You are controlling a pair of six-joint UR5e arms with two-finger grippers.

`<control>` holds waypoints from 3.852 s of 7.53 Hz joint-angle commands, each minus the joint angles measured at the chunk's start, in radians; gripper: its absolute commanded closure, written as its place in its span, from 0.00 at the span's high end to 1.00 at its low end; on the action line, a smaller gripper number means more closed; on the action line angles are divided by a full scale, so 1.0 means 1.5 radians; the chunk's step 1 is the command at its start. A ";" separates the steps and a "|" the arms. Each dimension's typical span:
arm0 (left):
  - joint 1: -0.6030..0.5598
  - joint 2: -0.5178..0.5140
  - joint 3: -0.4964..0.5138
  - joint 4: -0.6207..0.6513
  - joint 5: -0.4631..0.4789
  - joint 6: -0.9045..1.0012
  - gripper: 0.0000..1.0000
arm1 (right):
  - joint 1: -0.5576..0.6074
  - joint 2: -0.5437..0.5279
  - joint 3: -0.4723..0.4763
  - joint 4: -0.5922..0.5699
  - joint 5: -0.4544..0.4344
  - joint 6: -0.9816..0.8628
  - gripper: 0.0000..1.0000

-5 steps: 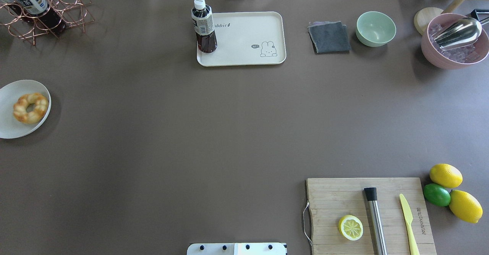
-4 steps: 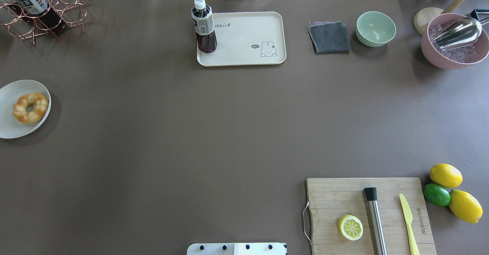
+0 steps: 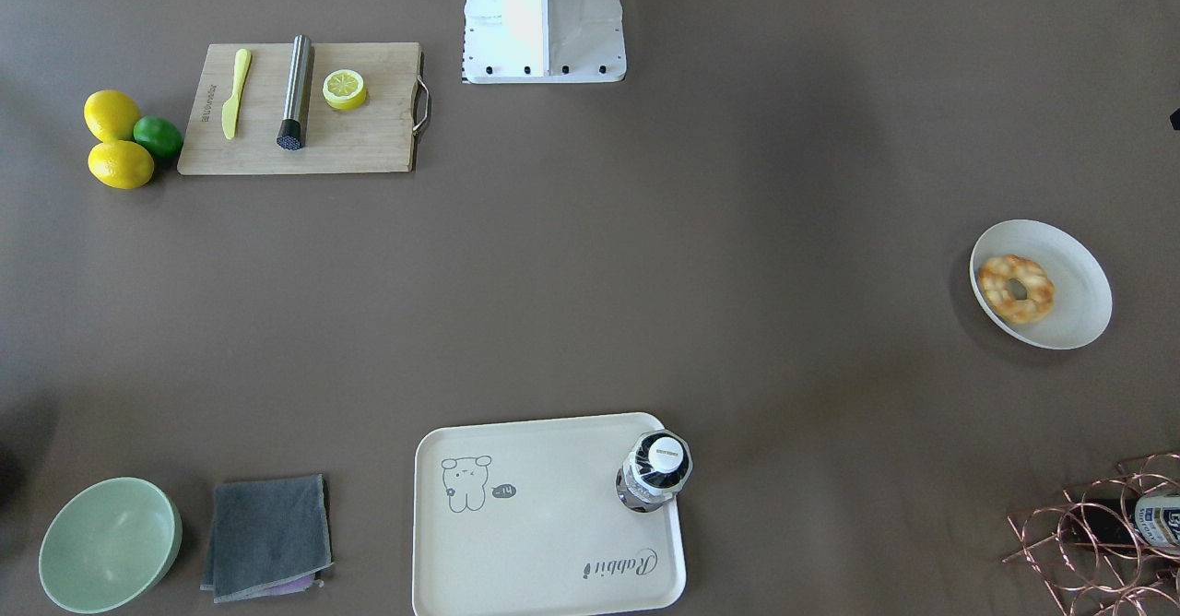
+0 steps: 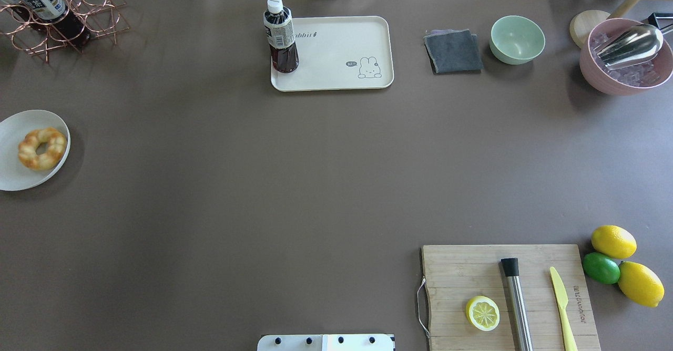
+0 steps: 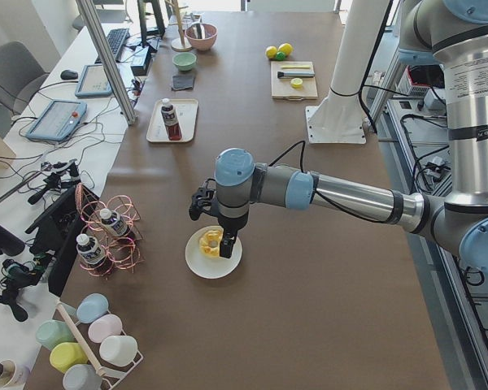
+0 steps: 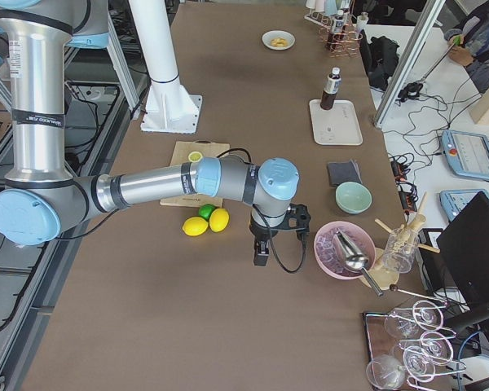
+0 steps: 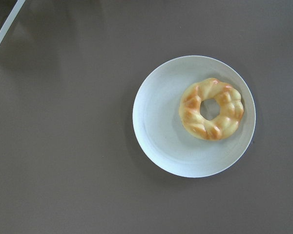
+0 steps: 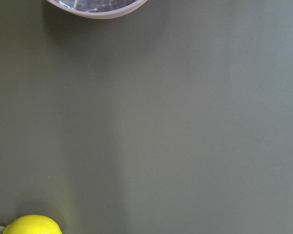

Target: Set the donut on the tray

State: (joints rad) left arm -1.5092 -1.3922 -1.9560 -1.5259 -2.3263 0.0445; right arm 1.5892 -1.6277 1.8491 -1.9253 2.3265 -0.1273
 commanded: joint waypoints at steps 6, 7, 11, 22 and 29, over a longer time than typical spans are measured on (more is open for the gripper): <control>0.006 0.016 0.045 -0.131 0.071 -0.039 0.97 | 0.000 -0.005 0.000 -0.002 0.006 0.000 1.00; 0.008 0.014 0.049 -0.127 0.070 -0.041 0.97 | 0.000 -0.006 0.000 -0.002 0.006 0.001 1.00; 0.009 0.035 0.059 -0.152 -0.026 -0.069 0.97 | 0.000 -0.010 0.000 0.001 0.007 0.001 1.00; 0.161 -0.135 0.425 -0.418 0.039 -0.254 0.92 | -0.002 -0.030 0.005 0.004 0.039 0.001 1.00; 0.201 -0.162 0.500 -0.507 0.063 -0.318 0.64 | -0.009 -0.035 0.003 0.005 0.048 0.001 1.00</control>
State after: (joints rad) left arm -1.2143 -1.6356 -1.2202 -2.2559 -2.2336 -0.4010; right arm 1.5766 -1.6741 1.8528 -1.9189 2.3898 -0.1250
